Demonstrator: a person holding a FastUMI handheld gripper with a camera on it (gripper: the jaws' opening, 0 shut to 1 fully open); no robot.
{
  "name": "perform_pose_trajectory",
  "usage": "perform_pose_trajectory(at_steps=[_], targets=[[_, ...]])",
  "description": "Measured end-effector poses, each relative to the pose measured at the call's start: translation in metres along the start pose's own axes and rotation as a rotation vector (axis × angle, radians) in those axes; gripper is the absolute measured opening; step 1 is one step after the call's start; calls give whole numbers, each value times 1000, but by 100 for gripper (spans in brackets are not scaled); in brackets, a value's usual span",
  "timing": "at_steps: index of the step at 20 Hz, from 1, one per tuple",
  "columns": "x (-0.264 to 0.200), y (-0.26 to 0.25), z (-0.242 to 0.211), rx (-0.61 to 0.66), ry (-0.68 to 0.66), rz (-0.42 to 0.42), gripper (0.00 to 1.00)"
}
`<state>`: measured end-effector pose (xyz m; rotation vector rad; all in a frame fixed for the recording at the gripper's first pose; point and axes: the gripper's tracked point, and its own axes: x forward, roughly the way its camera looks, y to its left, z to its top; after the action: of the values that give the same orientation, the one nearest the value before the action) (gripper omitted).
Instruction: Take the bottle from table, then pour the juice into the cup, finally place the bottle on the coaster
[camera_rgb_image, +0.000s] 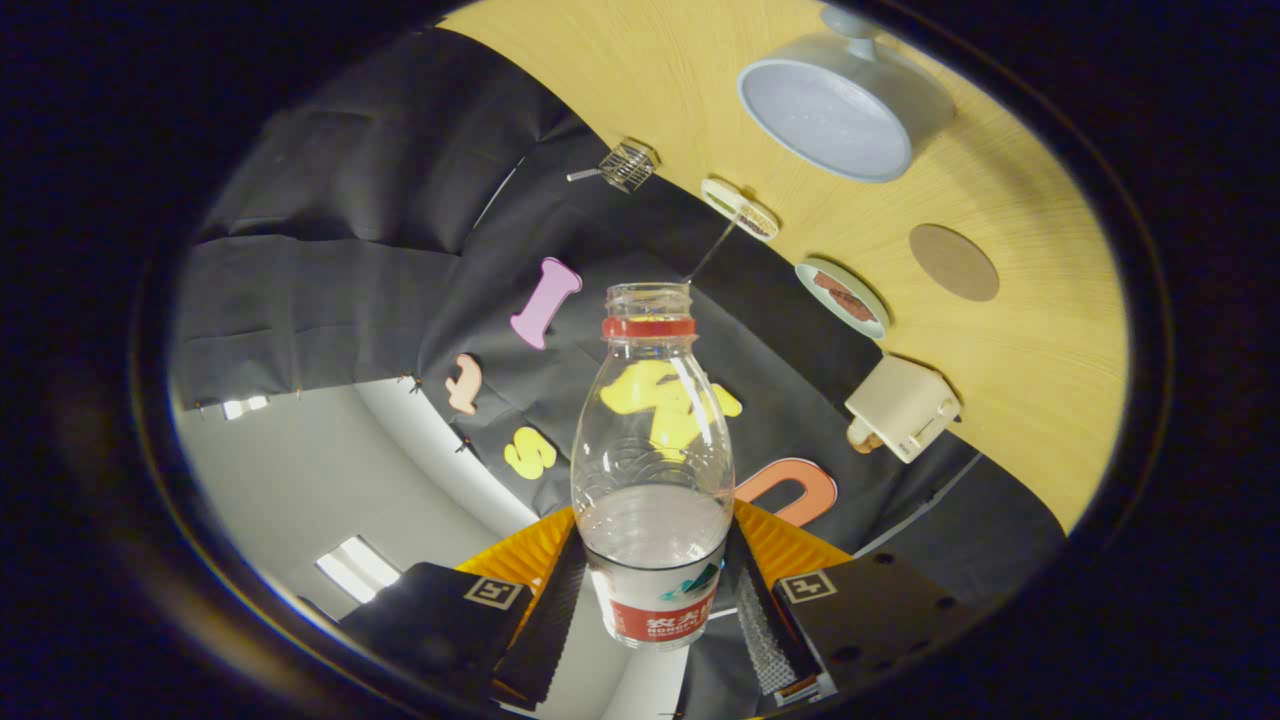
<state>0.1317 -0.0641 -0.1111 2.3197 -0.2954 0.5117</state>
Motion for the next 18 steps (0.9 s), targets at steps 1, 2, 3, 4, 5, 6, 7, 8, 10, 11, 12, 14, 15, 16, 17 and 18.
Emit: perform_pose_trajectory(at_steps=[1, 2, 3, 4, 5, 6, 7, 8, 10, 11, 12, 14, 15, 16, 17, 18], targets=[[-3, 0, 2, -4, 1, -4, 78], [-5, 0, 4, -5, 1, -5, 78], [-4, 1, 5, -3, -1, -3, 78], [-5, 1, 5, -2, -4, 1, 78], [-4, 0, 4, -7, -7, -3, 78], [-4, -2, 4, -12, -6, -9, 78], [-4, -1, 4, -12, -7, -11, 78], [-4, -1, 5, -5, -9, -7, 78], [-4, 0, 6, 0, -16, -4, 78], [-4, -1, 6, -6, -15, -7, 78], [-5, -2, 5, -21, -13, -11, 78], [-1, -9, 3, -70, -13, -27, 78], [0, -15, 2, -123, -14, -55, 78], [1, -22, -1, -187, -9, -87, 78], [0, -24, -6, -244, 4, -106, 78], [-1, -24, -10, -297, 19, -114, 78]])
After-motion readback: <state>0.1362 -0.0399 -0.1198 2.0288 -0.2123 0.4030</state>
